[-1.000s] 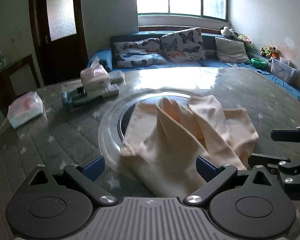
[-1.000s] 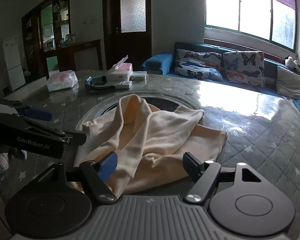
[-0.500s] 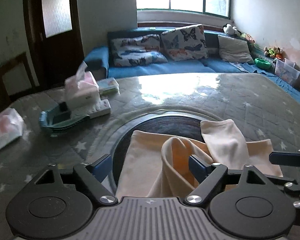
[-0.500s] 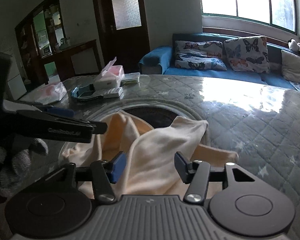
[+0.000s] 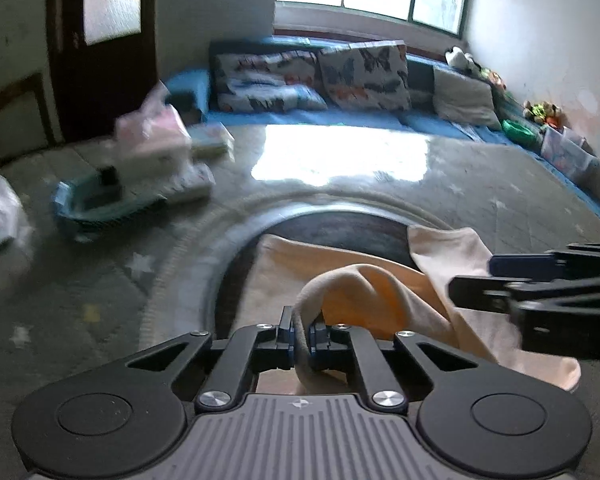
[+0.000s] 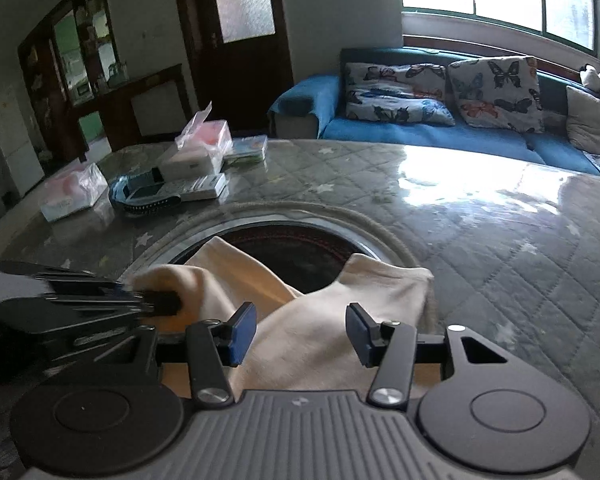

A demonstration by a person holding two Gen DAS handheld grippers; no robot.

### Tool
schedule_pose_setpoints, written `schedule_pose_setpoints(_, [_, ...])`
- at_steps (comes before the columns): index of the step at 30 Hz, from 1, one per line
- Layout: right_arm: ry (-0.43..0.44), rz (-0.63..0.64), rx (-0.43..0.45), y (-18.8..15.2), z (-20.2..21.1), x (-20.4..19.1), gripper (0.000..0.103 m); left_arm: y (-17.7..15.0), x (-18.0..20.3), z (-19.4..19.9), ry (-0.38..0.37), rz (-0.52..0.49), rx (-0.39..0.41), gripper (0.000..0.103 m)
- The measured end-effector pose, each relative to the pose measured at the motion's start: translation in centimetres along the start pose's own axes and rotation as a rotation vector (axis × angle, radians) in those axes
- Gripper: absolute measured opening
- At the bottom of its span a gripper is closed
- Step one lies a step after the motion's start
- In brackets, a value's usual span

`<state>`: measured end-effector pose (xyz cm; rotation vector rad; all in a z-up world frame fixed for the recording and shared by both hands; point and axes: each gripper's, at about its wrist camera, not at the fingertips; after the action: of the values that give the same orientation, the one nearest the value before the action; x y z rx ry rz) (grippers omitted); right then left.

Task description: Fold clothes

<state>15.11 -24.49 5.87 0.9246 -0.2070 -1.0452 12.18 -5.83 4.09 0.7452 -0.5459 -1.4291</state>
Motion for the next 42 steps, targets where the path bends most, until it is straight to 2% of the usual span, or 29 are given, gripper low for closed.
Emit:
schedule_pose_setpoints(4, [-0.008,0.017,-0.043,0.3,-2.2,-1.0,0.048,-0.6,-1.8,2.7,0.072,0.019,0.048,0.006])
schedule_pose_setpoints(6, [-0.039,0.031,-0.076,0.0,-3.3,-1.5,0.046,-1.1,-3.2,4.1,0.102,0.052,0.058,0.006])
schedule_pose_setpoints(9, [-0.076,0.050,-0.109,-0.6,-4.1,-1.7,0.037,-2.4,-5.7,6.2,0.155,0.104,0.069,0.006])
schedule_pose_setpoints(14, [-0.089,0.024,-0.107,-1.8,-2.8,-1.0,0.009,-5.2,-9.9,8.7,0.230,0.175,0.066,0.006])
schedule_pose_setpoints(17, [-0.089,0.007,-0.085,-2.4,-1.4,-0.7,0.004,-6.9,-11.5,9.5,0.248,0.209,0.040,0.006])
schedule_pose_setpoints(23, [-0.101,-0.005,-0.055,-2.7,0.9,-0.8,0.004,-10.5,-12.4,10.5,0.241,0.233,-0.020,0.007])
schedule_pose_setpoints(27, [-0.079,0.001,-0.046,-2.1,0.5,-1.6,0.011,-11.1,-12.6,10.6,0.244,0.231,-0.034,0.016])
schedule_pose_setpoints(31, [-0.064,0.021,-0.056,-1.6,-1.3,-2.7,0.036,-10.9,-13.2,11.0,0.252,0.222,-0.015,0.036])
schedule_pose_setpoints(33, [-0.062,0.025,-0.073,-1.5,-2.3,-3.0,0.035,-10.6,-13.2,11.2,0.255,0.207,0.001,0.039])
schedule_pose_setpoints(35, [-0.058,0.027,-0.098,-1.6,-3.4,-3.2,0.035,-10.4,-13.1,11.3,0.257,0.185,0.024,0.047])
schedule_pose_setpoints(37, [-0.059,0.030,-0.117,-2.0,-4.2,-3.3,0.032,-10.1,-13.0,11.5,0.253,0.162,0.046,0.047])
schedule_pose_setpoints(39, [-0.070,0.037,-0.122,-2.2,-4.3,-3.2,0.023,-9.8,-12.5,11.2,0.244,0.132,0.056,0.047])
schedule_pose_setpoints(41, [-0.089,0.047,-0.120,-2.5,-4.1,-3.1,0.007,-9.4,-11.9,10.7,0.232,0.099,0.058,0.047])
schedule_pose_setpoints(42, [-0.093,0.036,-0.117,-2.5,-3.8,-2.7,0.005,-9.2,-11.5,10.5,0.226,0.082,0.059,0.047])
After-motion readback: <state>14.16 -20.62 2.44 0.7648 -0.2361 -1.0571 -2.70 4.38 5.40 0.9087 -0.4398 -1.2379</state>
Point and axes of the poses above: each gripper's, at about its wrist camera, not at the fingertips, and z roughly against the way its jaws point, x to its right, y to its top, and after that the axes turned 13 degrees about y, right-handed
